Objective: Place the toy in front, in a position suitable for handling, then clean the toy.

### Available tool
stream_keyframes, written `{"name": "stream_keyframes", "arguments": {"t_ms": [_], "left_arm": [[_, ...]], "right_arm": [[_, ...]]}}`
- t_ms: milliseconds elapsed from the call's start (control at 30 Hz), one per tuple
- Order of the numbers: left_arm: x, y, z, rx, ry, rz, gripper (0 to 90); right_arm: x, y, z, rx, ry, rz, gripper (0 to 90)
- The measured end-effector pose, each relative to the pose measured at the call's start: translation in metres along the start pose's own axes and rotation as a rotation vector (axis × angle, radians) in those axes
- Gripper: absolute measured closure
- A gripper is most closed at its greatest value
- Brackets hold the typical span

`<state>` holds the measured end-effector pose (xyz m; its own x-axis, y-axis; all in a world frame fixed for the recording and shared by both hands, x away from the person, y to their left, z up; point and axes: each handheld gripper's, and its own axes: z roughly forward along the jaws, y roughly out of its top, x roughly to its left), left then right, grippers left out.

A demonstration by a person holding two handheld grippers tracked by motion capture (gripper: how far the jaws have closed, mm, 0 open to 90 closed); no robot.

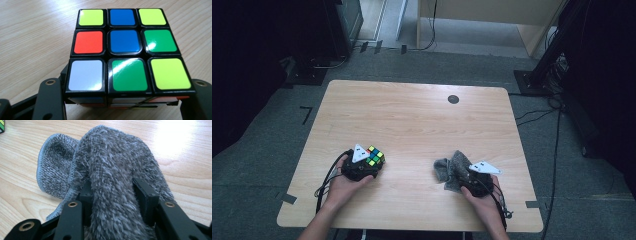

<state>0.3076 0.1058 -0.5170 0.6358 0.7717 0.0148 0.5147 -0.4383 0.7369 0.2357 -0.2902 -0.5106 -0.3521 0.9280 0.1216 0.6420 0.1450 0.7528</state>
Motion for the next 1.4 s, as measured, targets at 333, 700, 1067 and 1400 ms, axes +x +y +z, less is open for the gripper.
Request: {"name": "stream_keyframes", "arguments": {"t_ms": [333,700,1067,1400], "left_arm": [[-0.007,-0.001,0.0,0.045,0.074,-0.075,14.5],[-0.006,0.002,0.001,0.021,0.119,-0.106,33.9],[-0.01,0.007,-0.008,-0.018,0.059,-0.09,34.2],[-0.026,0.021,-0.02,-0.094,-0.059,-0.056,34.1]], "right_arm": [[0.002,-0.001,0.0,0.002,-0.005,-0.005,57.6],[0.004,0.0,-0.003,0.019,-0.029,0.016,50.0],[0.009,0.001,-0.016,0.031,-0.022,-0.011,40.3],[0.01,0.001,-0.011,0.05,-0.048,-0.027,72.3]]}}
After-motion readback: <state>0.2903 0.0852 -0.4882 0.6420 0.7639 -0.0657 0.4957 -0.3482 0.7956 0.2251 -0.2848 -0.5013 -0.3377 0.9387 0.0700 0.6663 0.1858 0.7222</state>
